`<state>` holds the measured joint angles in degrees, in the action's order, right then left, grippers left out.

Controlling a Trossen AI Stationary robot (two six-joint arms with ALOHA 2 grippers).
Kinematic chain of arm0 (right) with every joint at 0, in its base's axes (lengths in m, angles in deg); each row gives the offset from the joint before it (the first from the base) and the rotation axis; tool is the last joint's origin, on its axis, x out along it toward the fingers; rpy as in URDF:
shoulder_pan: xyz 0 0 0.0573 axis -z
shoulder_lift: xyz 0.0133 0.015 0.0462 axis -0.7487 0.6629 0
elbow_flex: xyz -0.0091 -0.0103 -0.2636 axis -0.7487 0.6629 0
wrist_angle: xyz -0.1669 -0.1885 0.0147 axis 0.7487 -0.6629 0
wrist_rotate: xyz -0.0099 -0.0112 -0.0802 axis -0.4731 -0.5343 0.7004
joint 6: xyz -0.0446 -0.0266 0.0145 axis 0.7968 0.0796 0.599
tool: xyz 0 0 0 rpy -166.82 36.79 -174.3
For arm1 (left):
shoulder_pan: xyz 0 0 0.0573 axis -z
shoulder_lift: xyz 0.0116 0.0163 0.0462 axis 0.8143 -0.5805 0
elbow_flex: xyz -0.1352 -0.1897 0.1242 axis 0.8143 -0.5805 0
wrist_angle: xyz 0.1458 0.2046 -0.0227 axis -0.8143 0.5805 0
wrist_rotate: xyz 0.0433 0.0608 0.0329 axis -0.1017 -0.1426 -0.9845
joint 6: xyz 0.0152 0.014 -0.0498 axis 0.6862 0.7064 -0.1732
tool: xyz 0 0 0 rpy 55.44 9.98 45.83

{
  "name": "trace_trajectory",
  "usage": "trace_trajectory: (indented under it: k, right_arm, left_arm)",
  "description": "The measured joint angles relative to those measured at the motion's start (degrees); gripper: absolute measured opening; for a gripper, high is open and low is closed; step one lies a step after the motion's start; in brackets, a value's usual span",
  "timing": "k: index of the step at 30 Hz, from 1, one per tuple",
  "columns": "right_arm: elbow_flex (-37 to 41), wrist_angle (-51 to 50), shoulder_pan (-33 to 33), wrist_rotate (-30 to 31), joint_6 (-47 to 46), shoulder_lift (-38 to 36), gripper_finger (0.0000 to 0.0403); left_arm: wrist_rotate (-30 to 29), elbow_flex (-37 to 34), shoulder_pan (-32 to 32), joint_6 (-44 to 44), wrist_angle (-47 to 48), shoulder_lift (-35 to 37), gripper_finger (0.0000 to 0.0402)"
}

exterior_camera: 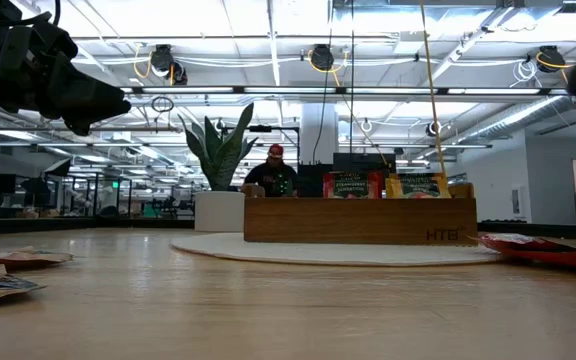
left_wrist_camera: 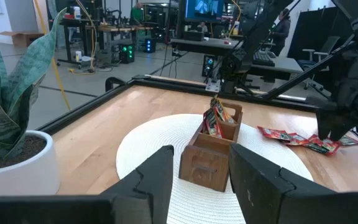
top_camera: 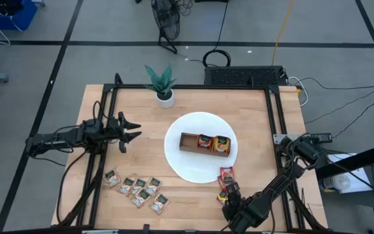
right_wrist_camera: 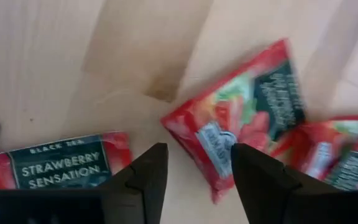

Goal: Pick & Place Tea
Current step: Put the red tea bag into the middle section of the wooden organizer

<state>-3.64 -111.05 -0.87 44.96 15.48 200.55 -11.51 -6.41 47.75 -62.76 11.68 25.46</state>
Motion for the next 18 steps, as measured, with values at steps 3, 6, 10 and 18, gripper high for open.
trace_trajectory:
  k: [3, 6, 10, 18]
  right_arm:
    - [0.33, 0.57, -0.32, 2.4, -0.03, 0.63, 0.0159]
    - [1.69, 0.76, -0.35, 5.71, -1.28, 0.54, 0.0152]
    - [3.5, 2.77, -0.32, 6.62, -0.33, 0.45, 0.0119]
    - [5.67, 12.46, 0.4, 10.5, 2.12, 0.53, 0.0012]
  left_arm:
    - [-0.01, 0.01, 0.0, -0.02, -0.01, -0.01, 0.0157]
    - [0.0, 0.0, 0.0, 0.0, -0.02, 0.0, 0.0157]
    - [0.0, 0.02, 0.0, 0.0, -0.02, 0.0, 0.0157]
    - [0.0, 0.01, 0.0, 0.0, -0.02, -0.01, 0.0157]
